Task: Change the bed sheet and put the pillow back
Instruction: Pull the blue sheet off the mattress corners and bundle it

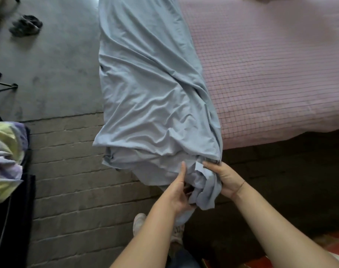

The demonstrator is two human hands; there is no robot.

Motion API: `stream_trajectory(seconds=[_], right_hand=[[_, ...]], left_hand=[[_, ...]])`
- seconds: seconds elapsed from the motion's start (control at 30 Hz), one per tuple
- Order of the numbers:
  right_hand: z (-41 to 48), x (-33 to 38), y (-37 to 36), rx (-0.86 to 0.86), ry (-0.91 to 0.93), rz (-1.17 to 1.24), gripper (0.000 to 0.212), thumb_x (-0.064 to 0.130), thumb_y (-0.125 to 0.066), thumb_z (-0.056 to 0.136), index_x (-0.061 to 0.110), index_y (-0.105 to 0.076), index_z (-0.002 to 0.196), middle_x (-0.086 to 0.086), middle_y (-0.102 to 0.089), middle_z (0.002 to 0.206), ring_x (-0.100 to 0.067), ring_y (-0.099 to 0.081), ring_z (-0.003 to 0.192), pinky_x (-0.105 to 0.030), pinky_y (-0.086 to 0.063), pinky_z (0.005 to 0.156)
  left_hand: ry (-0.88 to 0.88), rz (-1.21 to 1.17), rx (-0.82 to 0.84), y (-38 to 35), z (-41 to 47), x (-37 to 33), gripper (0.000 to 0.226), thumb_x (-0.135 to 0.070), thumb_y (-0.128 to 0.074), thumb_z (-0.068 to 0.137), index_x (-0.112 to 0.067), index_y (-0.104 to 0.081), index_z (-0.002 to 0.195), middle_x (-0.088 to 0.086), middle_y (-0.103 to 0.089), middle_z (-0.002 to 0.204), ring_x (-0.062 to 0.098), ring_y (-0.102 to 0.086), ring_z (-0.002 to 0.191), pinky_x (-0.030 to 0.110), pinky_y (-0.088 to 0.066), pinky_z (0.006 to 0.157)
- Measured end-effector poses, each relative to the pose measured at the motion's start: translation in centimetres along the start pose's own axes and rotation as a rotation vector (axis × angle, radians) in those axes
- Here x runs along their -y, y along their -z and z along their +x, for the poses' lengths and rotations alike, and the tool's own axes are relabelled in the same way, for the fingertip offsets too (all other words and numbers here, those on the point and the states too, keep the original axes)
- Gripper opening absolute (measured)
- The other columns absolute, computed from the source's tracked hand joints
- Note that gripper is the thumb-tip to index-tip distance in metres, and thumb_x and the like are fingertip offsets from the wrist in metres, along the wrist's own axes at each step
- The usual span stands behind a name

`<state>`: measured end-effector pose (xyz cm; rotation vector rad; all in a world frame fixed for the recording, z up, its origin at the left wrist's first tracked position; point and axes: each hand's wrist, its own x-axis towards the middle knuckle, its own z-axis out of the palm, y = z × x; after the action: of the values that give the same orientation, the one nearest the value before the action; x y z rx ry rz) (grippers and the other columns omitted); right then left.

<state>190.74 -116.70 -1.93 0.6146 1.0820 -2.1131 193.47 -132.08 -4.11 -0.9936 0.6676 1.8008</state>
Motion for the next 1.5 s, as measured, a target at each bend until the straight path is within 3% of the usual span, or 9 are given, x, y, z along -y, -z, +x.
stream_trajectory(seconds=[0.13, 0.27, 0.37, 0.5, 0.7, 0.83, 0.97, 1.13, 1.5], right_hand=[[-2.3, 1.6, 0.3, 0.122, 0.015, 0.186, 0.072, 0.019, -0.086, 0.067, 0.004, -0.055, 0.13, -0.021, -0.063, 0.122, -0.031, -0.066, 0.103, -0.041, -0.056, 0.081], [-3.8, 3.9, 0.4, 0.161, 0.052, 0.234, 0.076, 0.019, -0.094, 0.053, 0.005, -0.064, 0.121, -0.019, -0.064, 0.12, -0.03, -0.067, 0.102, -0.039, -0.057, 0.079], [-4.5, 5.0, -0.2, 0.202, 0.063, 0.257, 0.073, 0.017, -0.094, 0.054, 0.004, -0.066, 0.119, -0.019, -0.065, 0.12, -0.029, -0.068, 0.102, -0.038, -0.057, 0.079], [-5.1, 5.3, -0.7, 0.212, 0.058, 0.281, 0.068, 0.017, -0.095, 0.051, 0.004, -0.07, 0.113, -0.018, -0.067, 0.115, -0.03, -0.069, 0.099, -0.039, -0.058, 0.077], [-5.2, 5.1, -0.2, 0.136, 0.131, 0.194, 0.077, 0.023, -0.096, 0.05, 0.006, -0.067, 0.119, -0.017, -0.064, 0.124, -0.029, -0.066, 0.107, -0.039, -0.057, 0.079], [-5.6, 5.3, 0.7, 0.068, 0.164, 0.075, 0.085, 0.025, -0.091, 0.06, 0.007, -0.052, 0.134, -0.014, -0.061, 0.13, -0.025, -0.065, 0.11, -0.035, -0.057, 0.081], [-6.1, 6.3, 1.4, -0.011, 0.166, -0.09, 0.051, 0.015, -0.05, 0.088, 0.011, -0.047, 0.138, -0.011, -0.059, 0.133, -0.023, -0.063, 0.113, -0.034, -0.057, 0.084], [-6.6, 7.4, 2.0, -0.072, 0.136, -0.195, 0.049, 0.016, -0.051, 0.085, 0.02, -0.05, 0.134, -0.007, -0.065, 0.126, -0.022, -0.065, 0.109, -0.033, -0.058, 0.082], [-5.9, 7.4, 2.3, -0.164, 0.076, 0.024, 0.041, 0.022, -0.048, 0.087, 0.022, -0.056, 0.127, -0.014, -0.068, 0.117, -0.028, -0.07, 0.096, -0.041, -0.06, 0.069]], left_hand=[[0.061, 0.016, 0.035, -1.6, 0.1, 0.5, 0.124, -0.088, -0.065, 0.04, -0.012, -0.049, 0.137, 0.02, -0.046, 0.144, 0.042, -0.042, 0.129, 0.069, -0.014, 0.11], [0.079, -0.015, 0.144, -3.2, 0.1, 2.2, 0.124, -0.092, -0.053, 0.05, -0.018, -0.036, 0.147, 0.023, -0.024, 0.156, 0.048, -0.019, 0.141, 0.075, -0.005, 0.105], [0.038, -0.097, 0.257, -4.6, 0.4, 3.7, 0.119, -0.089, -0.057, 0.05, -0.02, -0.043, 0.145, 0.023, -0.025, 0.155, 0.05, -0.016, 0.141, 0.077, -0.011, 0.102], [-0.167, -0.296, 0.462, -6.5, 0.4, 3.9, 0.105, -0.075, -0.07, 0.059, -0.018, -0.045, 0.144, 0.024, -0.049, 0.141, 0.046, -0.044, 0.13, 0.071, -0.027, 0.106], [-0.553, -0.421, 0.611, -6.8, -1.2, 1.1, 0.112, -0.063, -0.077, 0.058, -0.009, -0.037, 0.147, 0.018, -0.043, 0.148, 0.036, -0.042, 0.136, 0.052, -0.035, 0.111], [-0.689, -0.467, 0.469, -5.3, -2.0, -1.9, 0.093, -0.069, -0.057, 0.071, -0.014, -0.043, 0.145, 0.014, -0.05, 0.143, 0.035, -0.048, 0.131, 0.053, -0.04, 0.107], [-0.711, -0.522, 0.351, -3.0, -3.3, -5.6, 0.109, -0.055, -0.09, 0.04, -0.009, -0.056, 0.134, 0.02, -0.057, 0.134, 0.043, -0.056, 0.12, 0.061, -0.044, 0.098], [-0.739, -0.59, 0.111, 0.6, -4.5, -10.5, 0.119, -0.046, -0.097, 0.024, -0.012, -0.057, 0.132, 0.018, -0.063, 0.127, 0.041, -0.056, 0.12, 0.062, -0.037, 0.104], [-0.871, -0.596, -0.218, 10.7, -5.7, -19.5, 0.04, -0.036, -0.058, 0.093, -0.011, -0.059, 0.125, 0.014, -0.063, 0.124, 0.034, -0.054, 0.121, 0.052, -0.042, 0.099]])
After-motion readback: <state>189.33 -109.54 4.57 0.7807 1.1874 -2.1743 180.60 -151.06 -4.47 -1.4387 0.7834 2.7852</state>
